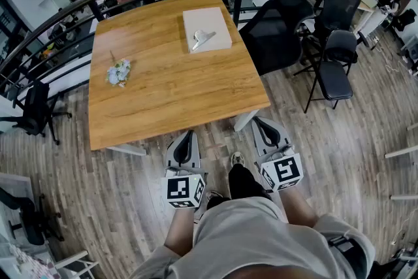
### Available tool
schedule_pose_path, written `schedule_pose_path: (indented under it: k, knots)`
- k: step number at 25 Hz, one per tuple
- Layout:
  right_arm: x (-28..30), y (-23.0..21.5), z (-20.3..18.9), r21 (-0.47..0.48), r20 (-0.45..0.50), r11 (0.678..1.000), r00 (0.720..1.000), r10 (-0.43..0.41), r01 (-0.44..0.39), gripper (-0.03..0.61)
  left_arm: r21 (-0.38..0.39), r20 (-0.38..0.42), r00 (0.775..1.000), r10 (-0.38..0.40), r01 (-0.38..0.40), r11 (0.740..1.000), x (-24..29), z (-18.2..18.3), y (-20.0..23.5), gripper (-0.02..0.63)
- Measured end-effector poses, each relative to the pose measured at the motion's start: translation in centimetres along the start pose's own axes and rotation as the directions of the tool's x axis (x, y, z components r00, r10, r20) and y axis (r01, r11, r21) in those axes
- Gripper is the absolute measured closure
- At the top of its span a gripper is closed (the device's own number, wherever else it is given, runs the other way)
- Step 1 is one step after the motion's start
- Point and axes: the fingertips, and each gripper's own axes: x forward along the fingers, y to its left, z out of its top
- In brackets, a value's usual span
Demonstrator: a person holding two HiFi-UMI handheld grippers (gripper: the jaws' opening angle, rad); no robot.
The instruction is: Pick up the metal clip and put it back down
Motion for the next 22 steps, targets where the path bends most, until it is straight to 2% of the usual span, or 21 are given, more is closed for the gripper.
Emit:
schedule_pose_path:
  k: [8,11,14,22]
  knots:
    - [7.2,-4.1,-0.2,0.015,0.046,0.999,0.998,0.044,-0.044,0.552,0.032,-0.029,0.999,0.029,-0.028,0.999,7.4,0.4,2.2,0.589]
    - [10.6,-7.3,0.6,0.041,0.069,0.995,0.994,0.09,-0.093,0.552,0.027,-0.021,0.999,0.046,-0.045,0.999,11.8,2.0,2.4,0.589]
    - [13.5,-10.0,1.1,0.023,0.087,0.988,0.985,0.149,-0.152,0.552,0.05,-0.021,0.998,0.064,-0.063,0.997,15.9,2.7,2.3,0.589]
    - [17.1,-15.5,-2.5,0.051,0.015,0.982,0.983,0.182,-0.183,0.552,0.074,-0.102,0.992,0.075,-0.068,0.995,23.6,0.2,1.3,0.589]
